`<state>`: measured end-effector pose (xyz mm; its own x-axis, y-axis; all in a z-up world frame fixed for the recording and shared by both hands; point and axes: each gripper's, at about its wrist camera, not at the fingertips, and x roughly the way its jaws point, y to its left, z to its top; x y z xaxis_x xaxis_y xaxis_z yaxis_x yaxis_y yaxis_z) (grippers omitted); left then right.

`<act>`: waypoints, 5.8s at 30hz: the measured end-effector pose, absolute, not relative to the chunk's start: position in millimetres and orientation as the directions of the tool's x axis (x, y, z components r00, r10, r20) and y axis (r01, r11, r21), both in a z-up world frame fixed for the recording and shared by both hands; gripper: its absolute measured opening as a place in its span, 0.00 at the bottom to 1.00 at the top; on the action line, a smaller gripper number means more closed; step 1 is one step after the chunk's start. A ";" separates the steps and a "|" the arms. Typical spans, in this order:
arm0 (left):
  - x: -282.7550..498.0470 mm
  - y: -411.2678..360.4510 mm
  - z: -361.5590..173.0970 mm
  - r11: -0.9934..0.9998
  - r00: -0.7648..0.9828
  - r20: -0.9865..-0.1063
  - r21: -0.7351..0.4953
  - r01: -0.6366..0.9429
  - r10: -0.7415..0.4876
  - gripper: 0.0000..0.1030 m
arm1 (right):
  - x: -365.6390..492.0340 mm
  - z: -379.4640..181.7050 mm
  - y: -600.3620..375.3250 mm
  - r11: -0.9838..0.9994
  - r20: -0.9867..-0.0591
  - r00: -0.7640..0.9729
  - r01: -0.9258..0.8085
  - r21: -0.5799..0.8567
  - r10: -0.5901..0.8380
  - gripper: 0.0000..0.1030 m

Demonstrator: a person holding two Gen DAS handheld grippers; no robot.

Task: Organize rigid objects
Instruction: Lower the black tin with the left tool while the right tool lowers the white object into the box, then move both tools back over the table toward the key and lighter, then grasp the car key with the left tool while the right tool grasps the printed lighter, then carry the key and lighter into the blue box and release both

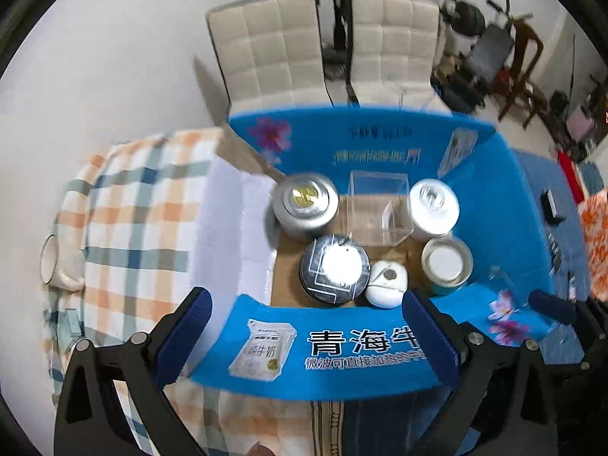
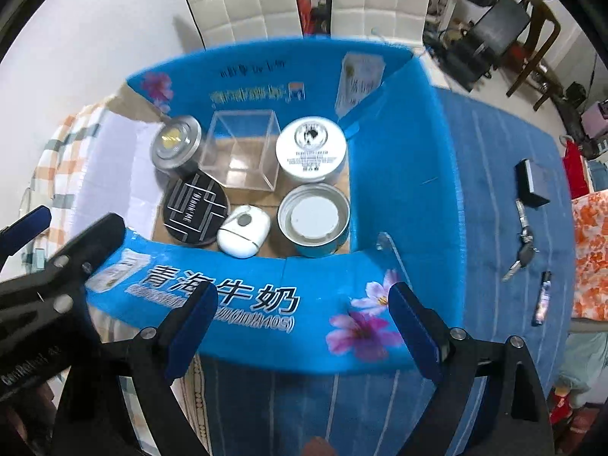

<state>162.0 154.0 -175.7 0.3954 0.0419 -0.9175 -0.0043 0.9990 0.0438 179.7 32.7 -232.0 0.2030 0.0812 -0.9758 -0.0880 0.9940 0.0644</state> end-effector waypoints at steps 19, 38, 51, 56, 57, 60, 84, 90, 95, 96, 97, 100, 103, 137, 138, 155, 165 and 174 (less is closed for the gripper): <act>97.9 158.4 -62.9 1.000 0.522 -0.853 -0.001 -0.009 0.004 1.00 | 94.7 -68.5 11.1 0.992 -0.907 0.405 -0.099 0.081 0.115 0.91; 81.4 106.2 -39.0 1.000 0.546 -0.838 -0.020 0.014 -0.024 1.00 | 71.5 -47.6 -65.0 0.981 -0.886 0.432 0.010 0.195 0.172 0.91; 166.3 -130.4 -167.1 0.958 0.272 -0.946 -0.100 0.270 -0.176 1.00 | 130.4 -197.9 -350.7 0.889 -0.981 0.196 0.446 0.100 0.012 0.90; 193.5 -193.7 -247.8 0.943 0.160 -0.981 -0.054 0.330 -0.113 0.99 | 159.9 -281.1 -389.4 0.871 -0.989 0.111 0.473 0.136 0.094 0.79; 196.9 -203.7 -262.4 0.939 0.145 -0.986 -0.031 0.344 -0.086 0.98 | 164.8 -293.0 -390.1 0.874 -0.989 0.104 0.465 0.142 0.105 0.76; 205.8 -218.5 -284.4 0.930 0.106 -0.992 -0.026 0.366 -0.070 0.85 | 174.3 -315.1 -384.1 0.900 -0.991 0.071 0.414 0.136 0.117 0.69; 234.1 -267.4 -314.0 0.909 0.072 -0.994 -0.047 0.414 -0.084 0.29 | 159.5 -309.6 -411.9 0.908 -0.997 0.075 0.418 0.020 -0.013 0.27; 220.8 -230.9 -294.3 0.928 0.058 -0.985 -0.130 0.351 -0.160 0.29 | 149.5 -282.1 -404.3 0.908 -0.992 0.119 0.419 0.023 -0.029 0.27; 202.1 -211.7 -254.4 0.924 0.100 -0.964 -0.204 0.324 -0.248 0.29 | 142.0 -244.4 -388.7 0.920 -0.985 0.169 0.389 0.045 -0.023 0.26; 198.7 -207.5 -243.9 0.919 0.114 -0.956 -0.222 0.325 -0.271 0.29 | 140.5 -233.5 -385.3 0.922 -0.982 0.186 0.383 0.054 -0.019 0.26; 194.8 -203.9 -233.4 0.916 0.129 -0.948 -0.236 0.323 -0.290 0.29 | 139.3 -223.6 -381.5 0.924 -0.980 0.200 0.377 0.060 -0.018 0.27; 183.1 -189.9 -198.4 0.905 0.178 -0.921 -0.277 0.323 -0.346 0.29 | 136.2 -193.1 -367.3 0.934 -0.969 0.247 0.348 0.079 -0.010 0.26; 173.9 -166.3 -165.8 0.895 0.229 -0.890 -0.317 0.315 -0.395 0.29 | 133.5 -161.7 -348.0 0.943 -0.955 0.296 0.315 0.106 0.008 0.26; 219.3 176.5 -234.1 0.958 0.252 -0.945 -0.248 -0.140 -0.208 0.04 | 233.7 -242.8 -3.1 0.988 -0.975 0.158 -0.024 0.155 0.157 0.27; 221.4 173.5 -239.6 0.960 0.236 -0.948 -0.248 -0.132 -0.213 0.04 | 235.9 -248.2 -2.6 0.990 -0.978 0.154 -0.017 0.142 0.143 0.27; 222.3 160.3 -220.0 0.979 0.213 -0.968 -0.163 -0.120 -0.135 0.78 | 240.4 -247.3 -5.1 0.992 -0.984 0.128 -0.061 0.114 0.121 0.78; 198.3 152.9 -164.1 0.992 0.321 -0.946 -0.082 -0.097 -0.046 1.00 | 213.7 -196.9 -5.0 0.988 -0.973 0.196 -0.117 0.097 0.118 0.91; 165.0 135.8 -112.1 0.996 0.405 -0.914 -0.025 -0.089 0.013 1.00 | 179.4 -146.7 -12.5 0.986 -0.955 0.268 -0.138 0.090 0.125 0.91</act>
